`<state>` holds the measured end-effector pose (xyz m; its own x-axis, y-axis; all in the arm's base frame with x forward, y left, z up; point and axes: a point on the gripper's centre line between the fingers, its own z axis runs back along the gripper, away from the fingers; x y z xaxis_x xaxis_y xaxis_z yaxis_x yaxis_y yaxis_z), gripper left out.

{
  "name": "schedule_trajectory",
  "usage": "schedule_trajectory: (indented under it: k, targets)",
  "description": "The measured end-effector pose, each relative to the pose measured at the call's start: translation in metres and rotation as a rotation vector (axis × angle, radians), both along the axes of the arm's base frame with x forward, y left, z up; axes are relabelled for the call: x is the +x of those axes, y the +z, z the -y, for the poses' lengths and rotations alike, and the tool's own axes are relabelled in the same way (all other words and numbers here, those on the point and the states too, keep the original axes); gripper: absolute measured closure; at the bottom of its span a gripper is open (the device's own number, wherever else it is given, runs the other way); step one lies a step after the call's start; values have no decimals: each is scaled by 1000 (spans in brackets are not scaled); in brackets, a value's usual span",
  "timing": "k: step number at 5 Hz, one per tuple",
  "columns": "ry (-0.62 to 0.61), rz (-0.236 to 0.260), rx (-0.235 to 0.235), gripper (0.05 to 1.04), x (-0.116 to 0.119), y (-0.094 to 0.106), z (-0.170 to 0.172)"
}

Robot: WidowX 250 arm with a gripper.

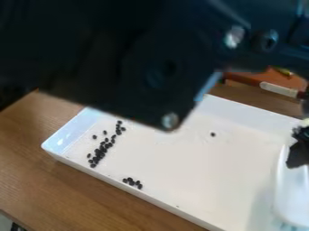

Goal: Sweep into pile

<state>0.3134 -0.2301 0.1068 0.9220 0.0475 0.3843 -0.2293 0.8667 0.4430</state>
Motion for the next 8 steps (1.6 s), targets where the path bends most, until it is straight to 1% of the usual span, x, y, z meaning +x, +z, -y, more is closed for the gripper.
schedule_trajectory:
  k: [1,2,3,4,5,6,7,8]
  targets:
    - [-22,7,22,585,-1,-8,1]
    - [-29,-2,43,585,-1,-18,0]
    - [-31,7,52,585,1,-23,0]
    - [-26,4,47,585,1,-24,1]
    - [-12,-8,30,585,-2,-26,2]
    - [-17,-13,44,585,-5,-30,-4]
    - [-39,8,47,585,-9,-31,-15]
    - [-57,33,76,585,-10,-33,-35]
